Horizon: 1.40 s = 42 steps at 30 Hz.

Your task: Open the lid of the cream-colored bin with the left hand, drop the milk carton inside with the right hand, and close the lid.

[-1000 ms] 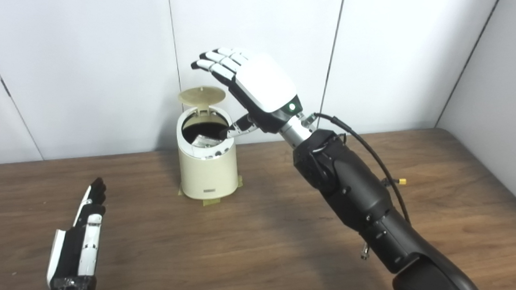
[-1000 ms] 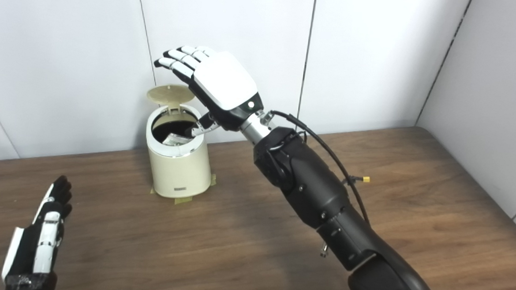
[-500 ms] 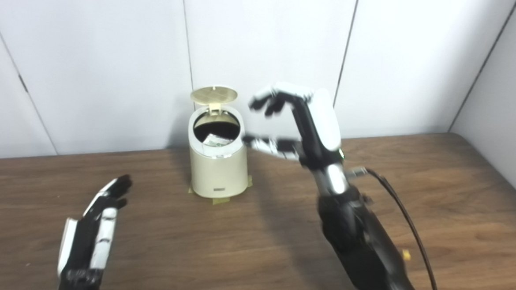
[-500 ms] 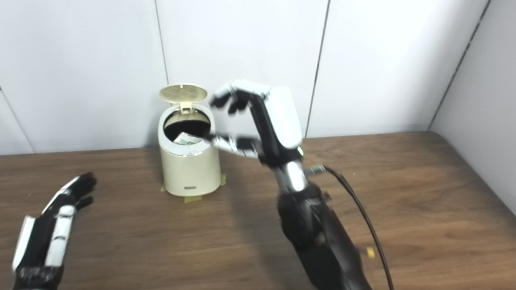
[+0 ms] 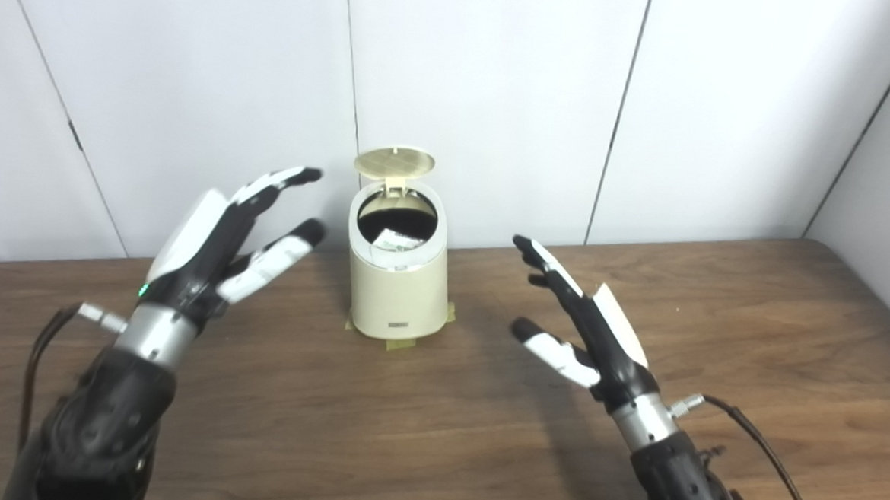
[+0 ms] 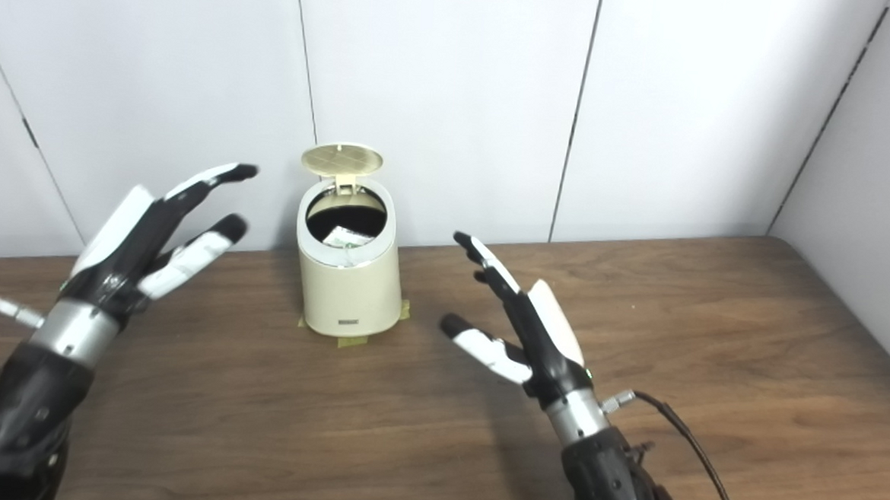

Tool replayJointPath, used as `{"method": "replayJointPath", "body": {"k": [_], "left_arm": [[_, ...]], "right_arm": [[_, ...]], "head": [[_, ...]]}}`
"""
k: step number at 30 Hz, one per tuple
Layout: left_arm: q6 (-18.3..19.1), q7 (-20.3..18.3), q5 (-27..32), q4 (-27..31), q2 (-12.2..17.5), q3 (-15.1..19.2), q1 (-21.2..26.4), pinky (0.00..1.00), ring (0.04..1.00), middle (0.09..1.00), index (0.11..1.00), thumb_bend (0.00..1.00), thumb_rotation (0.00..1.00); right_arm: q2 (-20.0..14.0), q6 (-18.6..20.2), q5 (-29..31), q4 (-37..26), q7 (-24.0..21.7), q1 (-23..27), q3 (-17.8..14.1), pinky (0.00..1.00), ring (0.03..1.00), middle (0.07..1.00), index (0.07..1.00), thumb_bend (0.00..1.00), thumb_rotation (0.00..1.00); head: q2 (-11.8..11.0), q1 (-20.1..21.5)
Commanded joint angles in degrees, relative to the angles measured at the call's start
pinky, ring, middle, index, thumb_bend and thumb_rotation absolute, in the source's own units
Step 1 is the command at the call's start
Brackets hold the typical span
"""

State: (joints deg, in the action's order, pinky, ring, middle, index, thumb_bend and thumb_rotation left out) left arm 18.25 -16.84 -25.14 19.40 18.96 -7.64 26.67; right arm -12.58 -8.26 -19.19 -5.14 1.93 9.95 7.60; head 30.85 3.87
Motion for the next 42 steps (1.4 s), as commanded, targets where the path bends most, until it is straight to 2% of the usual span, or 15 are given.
{"method": "replayJointPath", "body": {"k": [1, 3, 7, 9, 11, 15, 18, 20, 24, 28, 34, 42], "left_arm": [[2.58, -1.31, -3.91, 2.03, 1.35, -0.98, 6.53, 1.00, 0.977, 0.911, 0.880, 0.85, 1.00], [4.20, -2.76, -7.02, 2.04, 1.25, -2.90, 9.52, 1.00, 0.978, 0.909, 0.879, 0.87, 1.00], [5.66, -5.45, -11.60, 0.73, 0.55, -6.60, 15.24, 1.00, 0.977, 0.909, 0.876, 0.92, 1.00], [6.82, -7.38, -13.78, 0.20, 0.21, -8.72, 17.65, 1.00, 0.993, 0.934, 0.894, 0.94, 1.00], [6.43, -8.18, -15.34, -1.32, -0.50, -10.40, 19.55, 1.00, 0.996, 0.946, 0.899, 0.95, 1.00], [5.39, -7.97, -17.36, -5.16, -2.38, -12.19, 22.35, 1.00, 1.000, 0.913, 0.889, 1.00, 1.00], [7.42, -10.55, -19.16, -6.04, -3.28, -13.18, 23.93, 1.00, 1.000, 0.922, 0.898, 1.00, 1.00], [8.50, -13.91, -20.47, -7.12, -4.31, -12.95, 25.00, 1.00, 1.000, 0.932, 0.905, 0.99, 1.00], [8.66, -19.74, -24.78, -10.15, -7.94, -10.13, 25.66, 1.00, 1.000, 0.976, 0.903, 0.97, 1.00], [8.66, -23.61, -29.79, -11.19, -10.75, -7.34, 25.22, 1.00, 1.000, 0.968, 0.880, 0.97, 1.00], [8.67, -25.60, -33.01, -13.03, -12.78, -5.18, 24.70, 1.00, 1.000, 0.989, 0.883, 0.97, 0.99], [8.65, -25.11, -35.40, -14.92, -12.84, -5.32, 24.22, 1.00, 1.000, 0.968, 0.871, 0.94, 1.00]], "right_arm": [[0.08, -2.19, 0.20, -0.99, 0.74, 0.45, -1.14, 0.87, 0.931, 0.934, 0.939, 0.54, 0.99], [0.36, -2.25, 0.35, -0.92, 0.77, -0.92, -1.42, 0.86, 0.927, 0.929, 0.935, 0.52, 0.98], [1.07, -1.02, 1.51, -1.99, -0.21, -3.65, -1.54, 0.91, 0.947, 0.936, 0.940, 0.46, 0.95], [1.59, -1.58, 1.73, -1.74, -0.17, -4.73, -1.52, 0.88, 0.934, 0.935, 0.939, 0.44, 0.94], [2.24, -1.58, 1.41, -1.47, 0.09, -5.67, -1.51, 0.85, 0.920, 0.932, 0.937, 0.44, 0.95], [3.15, -1.12, 2.08, -1.06, -0.41, -7.11, -1.28, 0.84, 0.917, 0.939, 0.939, 0.44, 0.95], [3.39, -1.64, 2.66, -0.09, -0.83, -7.76, -1.23, 0.85, 0.918, 0.944, 0.946, 0.43, 0.94], [3.61, -2.07, 3.21, 0.76, -0.77, -7.82, -1.52, 0.85, 0.915, 0.945, 0.948, 0.43, 0.90], [3.53, -2.85, 2.26, 1.91, -0.01, -7.66, -1.75, 0.88, 0.934, 0.945, 0.944, 0.41, 0.90], [3.59, -2.27, 2.76, 1.98, -0.24, -7.90, -1.92, 0.88, 0.933, 0.942, 0.940, 0.40, 0.88], [3.51, -1.58, 2.98, 1.87, -0.54, -7.87, -2.25, 0.88, 0.932, 0.940, 0.933, 0.42, 0.87], [3.54, -1.57, 3.80, 2.16, -0.95, -7.86, -2.17, 0.85, 0.922, 0.932, 0.930, 0.42, 0.84]], "head": [[0.08, -0.02], [0.16, -0.33], [0.30, -0.70], [0.44, -1.10], [0.43, -1.17], [0.40, -1.46], [0.57, -1.67], [0.53, -1.67], [0.47, -1.75], [0.55, -1.55], [0.53, -1.62], [0.16, -1.48]]}}
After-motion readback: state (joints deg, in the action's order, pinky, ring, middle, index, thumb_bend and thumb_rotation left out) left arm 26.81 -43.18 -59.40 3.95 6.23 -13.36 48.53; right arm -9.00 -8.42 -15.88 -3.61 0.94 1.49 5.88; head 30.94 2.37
